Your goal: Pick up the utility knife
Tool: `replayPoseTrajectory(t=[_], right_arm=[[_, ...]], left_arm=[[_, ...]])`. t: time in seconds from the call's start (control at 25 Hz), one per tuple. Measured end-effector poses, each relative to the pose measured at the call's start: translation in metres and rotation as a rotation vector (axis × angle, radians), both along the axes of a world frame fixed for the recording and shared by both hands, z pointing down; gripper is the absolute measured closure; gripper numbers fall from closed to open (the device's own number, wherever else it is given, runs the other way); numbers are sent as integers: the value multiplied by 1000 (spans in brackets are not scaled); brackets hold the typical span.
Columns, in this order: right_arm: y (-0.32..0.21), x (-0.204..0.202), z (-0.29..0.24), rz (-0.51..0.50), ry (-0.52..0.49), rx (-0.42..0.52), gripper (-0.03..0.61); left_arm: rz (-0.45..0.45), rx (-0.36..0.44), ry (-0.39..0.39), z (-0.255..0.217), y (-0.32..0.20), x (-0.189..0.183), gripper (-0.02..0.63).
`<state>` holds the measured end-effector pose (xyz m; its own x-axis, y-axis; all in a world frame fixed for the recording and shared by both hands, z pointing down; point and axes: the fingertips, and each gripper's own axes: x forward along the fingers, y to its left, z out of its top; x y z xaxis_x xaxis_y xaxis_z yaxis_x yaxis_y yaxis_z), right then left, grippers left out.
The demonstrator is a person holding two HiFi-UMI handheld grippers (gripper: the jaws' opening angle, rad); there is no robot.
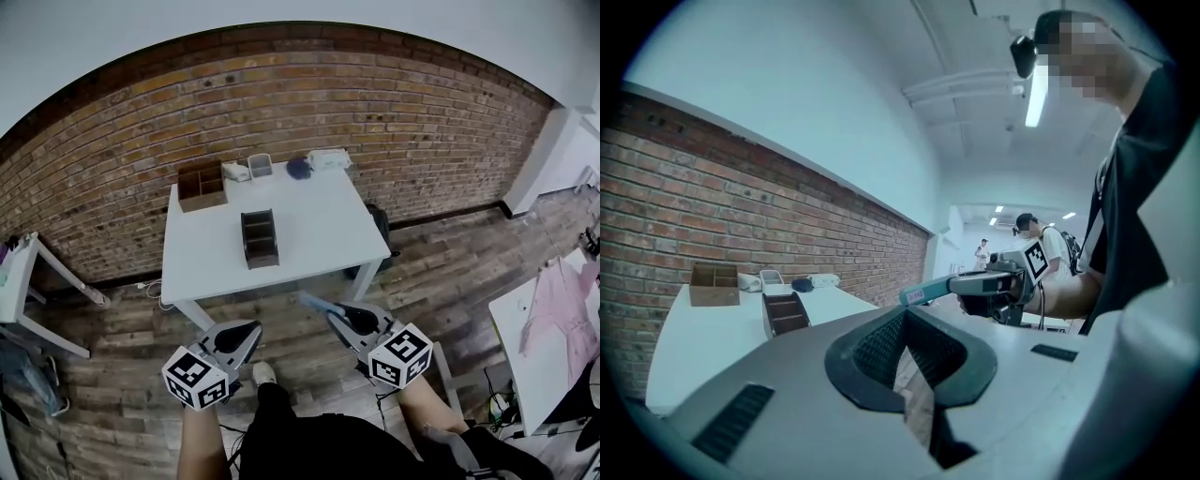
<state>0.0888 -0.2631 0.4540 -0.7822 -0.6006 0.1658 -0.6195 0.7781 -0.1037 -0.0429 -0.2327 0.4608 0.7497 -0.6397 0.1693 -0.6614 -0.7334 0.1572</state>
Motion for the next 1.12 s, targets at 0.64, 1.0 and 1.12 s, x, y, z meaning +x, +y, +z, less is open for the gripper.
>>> replayPoseTrajectory(t=[0.64,1.0,1.12], right_arm=[[125,50,-11,-44,-32,5,509],[170,35,-15,-47,-64,3,509],[188,24,-19,-35,-79,13,509]], left_arm=[[-43,-6,-57,-17,131,58,618],[-45,18,-73,-28,180,45,618],[-64,6,-70,-24,208,30,618]])
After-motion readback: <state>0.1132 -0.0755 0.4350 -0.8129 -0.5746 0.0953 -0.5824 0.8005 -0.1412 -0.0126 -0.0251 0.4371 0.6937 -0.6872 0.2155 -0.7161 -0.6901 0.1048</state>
